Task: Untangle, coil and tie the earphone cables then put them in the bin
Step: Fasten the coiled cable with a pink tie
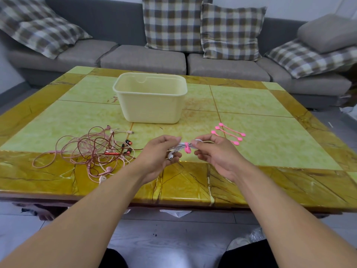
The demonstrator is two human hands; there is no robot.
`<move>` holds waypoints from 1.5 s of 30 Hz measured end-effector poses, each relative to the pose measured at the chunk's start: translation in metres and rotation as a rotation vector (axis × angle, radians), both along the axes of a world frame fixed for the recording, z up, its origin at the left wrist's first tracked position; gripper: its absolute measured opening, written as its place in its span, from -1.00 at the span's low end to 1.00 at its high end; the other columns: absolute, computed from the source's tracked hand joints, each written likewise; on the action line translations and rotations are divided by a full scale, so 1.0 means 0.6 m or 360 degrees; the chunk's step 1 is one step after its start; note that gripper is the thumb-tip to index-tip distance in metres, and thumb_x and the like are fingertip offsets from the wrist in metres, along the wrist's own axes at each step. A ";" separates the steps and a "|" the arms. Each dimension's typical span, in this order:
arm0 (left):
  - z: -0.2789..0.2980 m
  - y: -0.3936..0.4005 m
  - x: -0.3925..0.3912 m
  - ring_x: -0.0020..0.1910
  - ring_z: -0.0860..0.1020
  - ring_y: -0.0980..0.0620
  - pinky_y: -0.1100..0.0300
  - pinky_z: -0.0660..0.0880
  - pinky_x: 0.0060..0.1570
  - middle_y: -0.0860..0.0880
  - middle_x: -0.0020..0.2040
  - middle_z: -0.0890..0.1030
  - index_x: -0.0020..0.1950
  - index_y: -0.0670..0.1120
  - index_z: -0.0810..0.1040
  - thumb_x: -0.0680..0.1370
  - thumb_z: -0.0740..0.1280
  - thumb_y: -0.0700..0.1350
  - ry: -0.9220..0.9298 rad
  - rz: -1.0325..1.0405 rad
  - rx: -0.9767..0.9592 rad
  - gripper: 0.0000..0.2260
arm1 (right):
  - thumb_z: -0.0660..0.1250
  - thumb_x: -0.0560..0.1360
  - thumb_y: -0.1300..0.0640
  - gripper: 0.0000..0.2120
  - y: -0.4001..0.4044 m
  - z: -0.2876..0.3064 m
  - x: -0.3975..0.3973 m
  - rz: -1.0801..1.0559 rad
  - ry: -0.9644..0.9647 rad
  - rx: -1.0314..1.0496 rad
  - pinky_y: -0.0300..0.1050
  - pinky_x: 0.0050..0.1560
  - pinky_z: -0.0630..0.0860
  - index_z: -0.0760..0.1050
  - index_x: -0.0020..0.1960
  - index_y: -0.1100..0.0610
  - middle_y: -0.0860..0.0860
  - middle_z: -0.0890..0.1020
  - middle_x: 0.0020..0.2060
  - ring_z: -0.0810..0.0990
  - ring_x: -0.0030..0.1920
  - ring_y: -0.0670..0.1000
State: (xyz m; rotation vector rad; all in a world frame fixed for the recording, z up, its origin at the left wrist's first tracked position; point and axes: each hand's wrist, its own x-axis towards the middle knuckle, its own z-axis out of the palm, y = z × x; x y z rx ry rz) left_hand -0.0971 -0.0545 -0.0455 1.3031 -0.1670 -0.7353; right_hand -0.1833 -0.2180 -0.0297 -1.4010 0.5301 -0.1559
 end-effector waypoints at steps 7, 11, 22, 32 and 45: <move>-0.008 0.000 -0.001 -0.20 0.64 -0.01 0.23 0.56 -0.16 -0.16 -0.09 0.64 -0.04 -0.19 0.62 0.57 0.42 -0.26 -0.0155 -0.0017 0.0066 -0.99 | 0.59 0.41 0.12 -0.65 0.009 -0.005 -0.001 0.0179 0.0032 -0.0128 -0.14 -0.12 0.58 0.63 0.17 0.09 0.10 0.74 -0.12 0.68 -0.14 0.01; -0.007 0.000 -0.002 -0.24 0.63 -0.01 0.24 0.57 -0.20 -0.16 -0.14 0.62 -0.01 -0.21 0.61 0.55 0.42 -0.31 -0.0189 -0.0001 0.0088 -0.95 | 0.56 0.46 0.11 -0.83 0.010 -0.008 -0.004 0.0266 0.0019 -0.0539 -0.18 -0.14 0.60 0.68 0.03 0.09 0.03 0.75 -0.13 0.72 -0.11 -0.05; -0.003 0.002 -0.001 -0.15 0.64 -0.05 0.20 0.62 -0.08 -0.20 -0.12 0.68 -0.08 -0.25 0.56 0.52 0.41 -0.39 -0.0202 0.0072 -0.0091 -0.92 | 0.46 0.52 0.31 -0.92 0.011 -0.008 0.006 0.0206 -0.0129 -0.0448 -0.04 0.01 0.69 0.67 0.01 0.24 0.12 0.73 -0.24 0.72 -0.18 0.03; -0.004 0.004 0.004 -0.17 0.65 -0.05 0.20 0.61 -0.08 -0.23 -0.10 0.69 -0.07 -0.23 0.57 0.51 0.43 -0.38 -0.0217 0.0119 -0.0171 -0.90 | 0.54 0.47 0.25 -0.82 0.012 -0.019 0.012 0.0224 -0.0175 -0.0286 -0.06 0.05 0.67 0.62 0.03 0.22 0.14 0.74 -0.13 0.73 -0.09 0.08; -0.004 -0.012 0.030 -0.08 0.69 -0.01 0.22 0.62 -0.01 -0.12 -0.12 0.72 0.03 -0.19 0.53 0.53 0.39 -0.40 -0.0086 0.0428 -0.0482 -0.84 | 0.47 0.48 0.36 -0.74 0.032 -0.019 0.066 0.0063 -0.0187 0.0498 -0.20 0.04 0.65 0.63 0.16 0.23 0.09 0.71 0.00 0.65 -0.01 0.02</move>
